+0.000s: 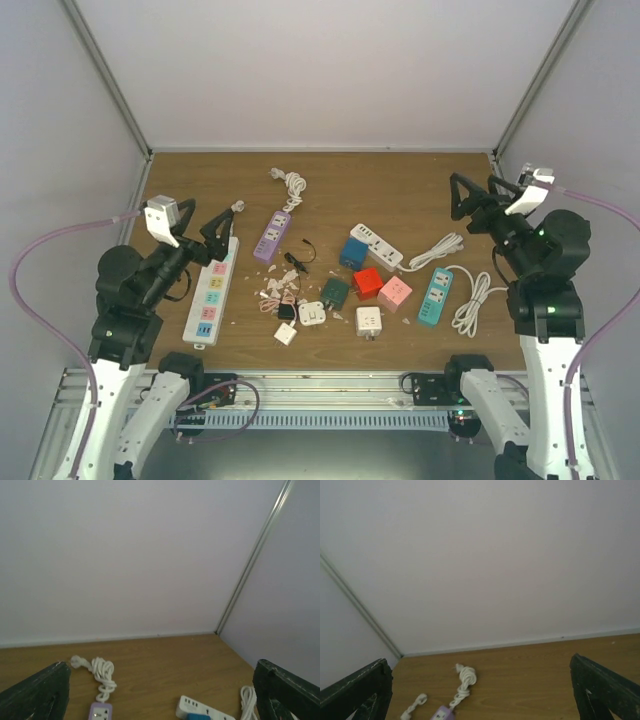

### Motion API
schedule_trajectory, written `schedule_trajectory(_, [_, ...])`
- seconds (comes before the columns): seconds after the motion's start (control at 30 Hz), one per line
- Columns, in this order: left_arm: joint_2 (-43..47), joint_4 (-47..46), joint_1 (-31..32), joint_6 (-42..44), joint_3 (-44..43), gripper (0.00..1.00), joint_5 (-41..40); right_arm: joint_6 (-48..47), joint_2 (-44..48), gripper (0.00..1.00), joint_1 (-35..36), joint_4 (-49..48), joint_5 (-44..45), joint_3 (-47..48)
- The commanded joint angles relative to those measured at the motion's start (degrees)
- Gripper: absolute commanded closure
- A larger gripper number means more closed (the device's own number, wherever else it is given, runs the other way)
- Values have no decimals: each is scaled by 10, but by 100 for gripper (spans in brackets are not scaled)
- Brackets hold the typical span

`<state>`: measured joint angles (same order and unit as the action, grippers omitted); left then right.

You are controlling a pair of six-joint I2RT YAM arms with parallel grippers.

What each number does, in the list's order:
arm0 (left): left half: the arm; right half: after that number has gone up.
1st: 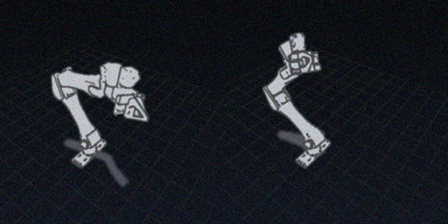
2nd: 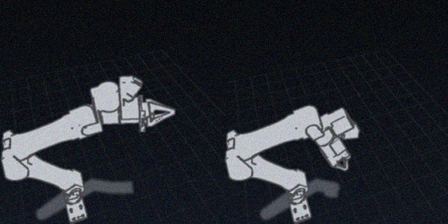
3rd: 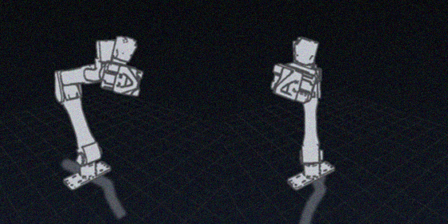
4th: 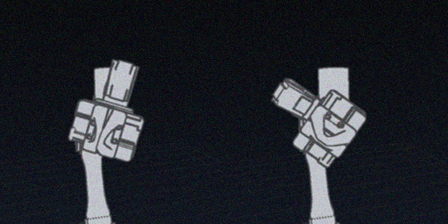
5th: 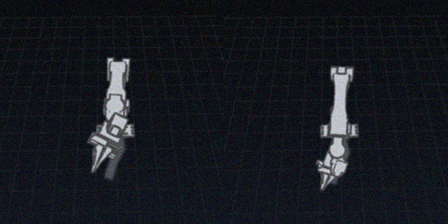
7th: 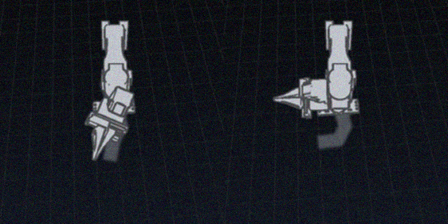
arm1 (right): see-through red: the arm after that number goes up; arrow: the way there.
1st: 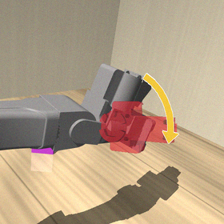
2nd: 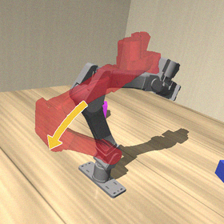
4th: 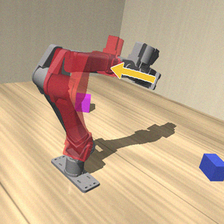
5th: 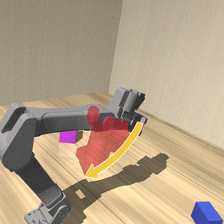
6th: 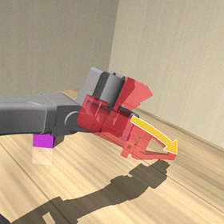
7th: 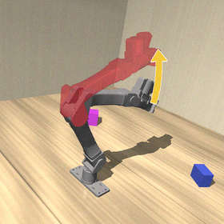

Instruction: Insert the plug

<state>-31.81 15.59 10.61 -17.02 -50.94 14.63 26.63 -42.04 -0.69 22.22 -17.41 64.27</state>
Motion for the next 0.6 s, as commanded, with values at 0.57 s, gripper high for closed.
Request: schedule_trajectory(0.57, [-82,-55,-11,-68,145,1,175,94,-92,3,246,30,98,-159])
